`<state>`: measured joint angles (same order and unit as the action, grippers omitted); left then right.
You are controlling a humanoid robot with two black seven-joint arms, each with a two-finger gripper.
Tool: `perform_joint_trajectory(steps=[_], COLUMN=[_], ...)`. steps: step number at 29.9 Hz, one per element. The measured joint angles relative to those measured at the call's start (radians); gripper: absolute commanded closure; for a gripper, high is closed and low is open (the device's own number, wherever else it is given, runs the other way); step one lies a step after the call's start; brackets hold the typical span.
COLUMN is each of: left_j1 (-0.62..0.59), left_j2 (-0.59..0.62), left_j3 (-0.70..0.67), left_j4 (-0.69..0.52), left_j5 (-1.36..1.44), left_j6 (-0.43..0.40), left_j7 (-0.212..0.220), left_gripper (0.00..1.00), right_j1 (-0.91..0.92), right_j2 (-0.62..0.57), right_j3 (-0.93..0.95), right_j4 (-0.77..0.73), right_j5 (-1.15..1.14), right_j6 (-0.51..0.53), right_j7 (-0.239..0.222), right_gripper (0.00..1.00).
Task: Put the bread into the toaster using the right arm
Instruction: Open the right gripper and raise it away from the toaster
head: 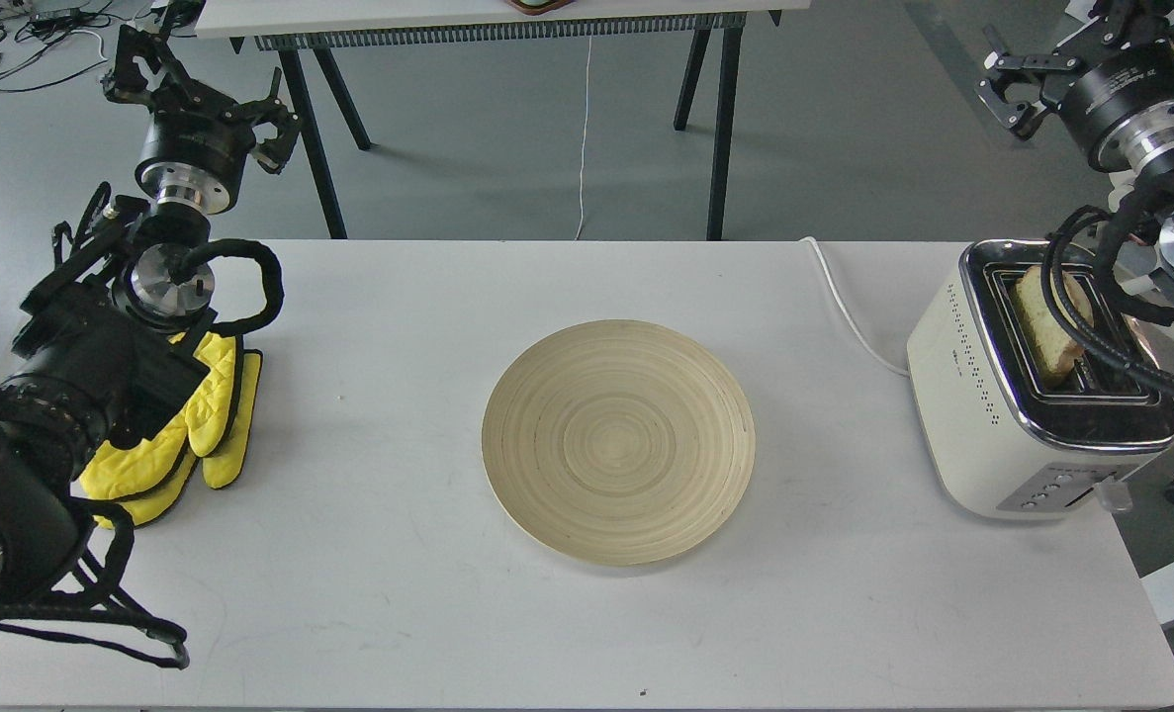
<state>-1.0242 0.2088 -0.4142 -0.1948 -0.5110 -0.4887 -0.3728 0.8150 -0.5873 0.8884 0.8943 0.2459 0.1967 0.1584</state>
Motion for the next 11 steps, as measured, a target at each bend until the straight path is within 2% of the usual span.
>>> perform_joint_trajectory(steps=[5,11], left_j1=[0.000,0.001], left_j2=[0.000,0.000], left_j3=[0.000,0.001], left_j4=[0.000,0.000], left_j5=[0.000,0.000], left_j6=[0.000,0.000], left_j7=[0.000,0.002], left_gripper=[0.00,0.00], right_j1=[-0.012,-0.010], right_j2=[0.085,0.112], right_j3=[0.050,0.043], right_j4=[-0.171,-0.207], right_j5=[0.001,-0.005], right_j6=[0.099,0.197], right_j7=[-0.028,-0.038], right_gripper=[0.01,0.01])
